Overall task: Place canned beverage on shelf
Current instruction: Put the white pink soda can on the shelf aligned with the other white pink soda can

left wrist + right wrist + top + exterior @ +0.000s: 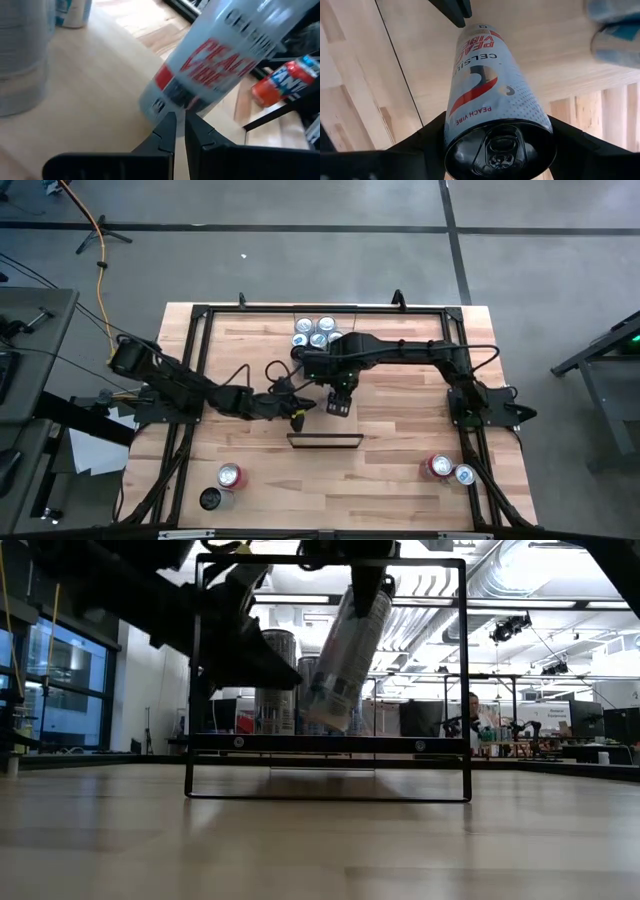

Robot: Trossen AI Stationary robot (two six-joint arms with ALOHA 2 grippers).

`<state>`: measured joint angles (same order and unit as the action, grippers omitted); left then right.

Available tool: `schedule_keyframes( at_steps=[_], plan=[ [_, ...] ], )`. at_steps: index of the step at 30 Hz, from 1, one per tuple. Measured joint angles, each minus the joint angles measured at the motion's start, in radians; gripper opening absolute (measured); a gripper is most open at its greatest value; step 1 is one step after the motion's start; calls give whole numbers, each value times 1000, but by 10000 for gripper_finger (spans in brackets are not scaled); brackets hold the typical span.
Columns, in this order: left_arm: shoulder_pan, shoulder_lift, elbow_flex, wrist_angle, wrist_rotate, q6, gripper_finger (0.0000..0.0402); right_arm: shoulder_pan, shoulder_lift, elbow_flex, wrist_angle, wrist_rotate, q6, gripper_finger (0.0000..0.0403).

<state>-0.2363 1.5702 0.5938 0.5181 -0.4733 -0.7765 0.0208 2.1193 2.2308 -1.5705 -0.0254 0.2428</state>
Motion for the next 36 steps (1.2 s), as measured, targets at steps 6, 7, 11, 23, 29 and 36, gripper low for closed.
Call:
schedule_keyframes(
  at_steps=[6,7,11,23,29,36],
  plan=[
    [3,63,1,47,2,-38,0,0,0,-13,4,-6,11,244],
    [3,74,1,58,6,-42,0,0,0,-13,3,-6,11,244],
    [8,112,2,104,15,-61,0,0,0,-17,5,-9,11,244],
    [9,169,3,161,33,-81,0,0,8,-23,32,-25,11,259],
    [9,169,3,153,42,-60,0,-1,9,-23,50,-44,12,261],
    [9,169,3,137,43,-60,0,-1,10,-22,52,-50,36,262]
  ],
)
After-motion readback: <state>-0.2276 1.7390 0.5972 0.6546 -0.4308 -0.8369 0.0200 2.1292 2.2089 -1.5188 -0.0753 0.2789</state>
